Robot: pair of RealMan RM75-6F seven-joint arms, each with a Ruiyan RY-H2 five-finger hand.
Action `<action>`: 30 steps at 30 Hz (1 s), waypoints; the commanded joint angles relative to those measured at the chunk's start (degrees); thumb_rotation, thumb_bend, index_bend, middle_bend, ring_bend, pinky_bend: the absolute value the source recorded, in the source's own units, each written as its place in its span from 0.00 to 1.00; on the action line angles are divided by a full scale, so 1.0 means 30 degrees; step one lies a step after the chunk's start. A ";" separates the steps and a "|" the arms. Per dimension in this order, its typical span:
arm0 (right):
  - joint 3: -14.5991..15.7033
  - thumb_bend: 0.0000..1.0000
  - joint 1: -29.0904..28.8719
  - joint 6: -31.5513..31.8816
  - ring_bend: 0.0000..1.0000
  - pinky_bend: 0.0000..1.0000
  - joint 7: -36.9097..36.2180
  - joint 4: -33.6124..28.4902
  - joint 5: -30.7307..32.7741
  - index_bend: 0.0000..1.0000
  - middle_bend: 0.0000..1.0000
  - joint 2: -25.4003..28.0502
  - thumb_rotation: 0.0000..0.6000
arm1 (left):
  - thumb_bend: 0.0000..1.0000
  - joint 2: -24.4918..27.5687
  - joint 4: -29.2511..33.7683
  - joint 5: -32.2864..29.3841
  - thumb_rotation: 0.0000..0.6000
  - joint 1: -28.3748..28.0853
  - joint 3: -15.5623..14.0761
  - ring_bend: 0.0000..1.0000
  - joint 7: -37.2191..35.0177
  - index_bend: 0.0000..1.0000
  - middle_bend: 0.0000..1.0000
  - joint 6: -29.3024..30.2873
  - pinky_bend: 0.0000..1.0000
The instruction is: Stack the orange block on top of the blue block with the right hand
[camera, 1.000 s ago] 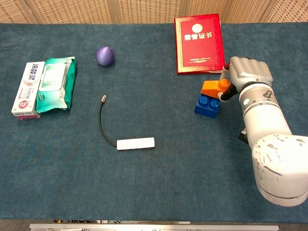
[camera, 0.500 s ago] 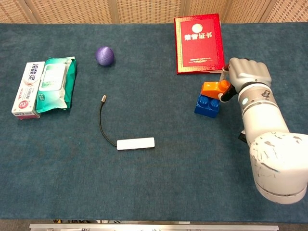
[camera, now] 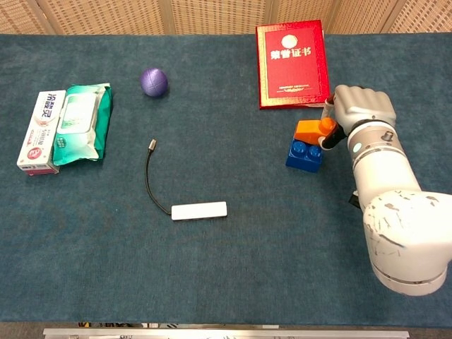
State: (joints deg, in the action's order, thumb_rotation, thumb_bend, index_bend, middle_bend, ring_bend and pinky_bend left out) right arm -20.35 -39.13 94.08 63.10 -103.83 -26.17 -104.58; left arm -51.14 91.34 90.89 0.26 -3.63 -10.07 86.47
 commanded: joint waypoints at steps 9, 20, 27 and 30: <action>0.0019 0.32 -0.0115 -0.0171 0.08 0.25 0.0148 0.0212 0.0390 0.52 0.19 0.0007 1.00 | 0.04 -0.0039 -0.0038 -0.0109 1.00 0.0032 0.0008 0.49 0.0103 0.54 0.61 -0.0057 0.49; 0.0150 0.32 -0.0233 -0.0337 0.08 0.25 0.0271 0.0433 0.0650 0.52 0.19 -0.0009 1.00 | 0.04 -0.0046 -0.0044 -0.0171 1.00 0.0052 0.0022 0.49 0.0090 0.55 0.61 -0.0088 0.49; 0.0334 0.31 -0.0219 -0.0494 0.08 0.25 0.0311 0.0015 0.0587 0.42 0.19 0.0350 1.00 | 0.04 -0.0025 -0.0029 -0.0057 1.00 0.0060 0.0004 0.49 0.0082 0.55 0.61 -0.0028 0.49; 0.0436 0.30 -0.0152 -0.0521 0.08 0.25 0.0301 -0.0509 0.0496 0.31 0.19 0.0718 1.00 | 0.04 -0.0020 0.0011 -0.0056 1.00 0.0058 0.0016 0.49 0.0158 0.55 0.61 -0.0018 0.49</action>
State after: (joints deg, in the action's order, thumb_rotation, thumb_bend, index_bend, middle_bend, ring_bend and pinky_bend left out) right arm -19.25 -39.70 92.58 63.99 -104.69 -24.52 -102.96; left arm -51.20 91.37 90.72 0.44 -3.59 -9.59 86.41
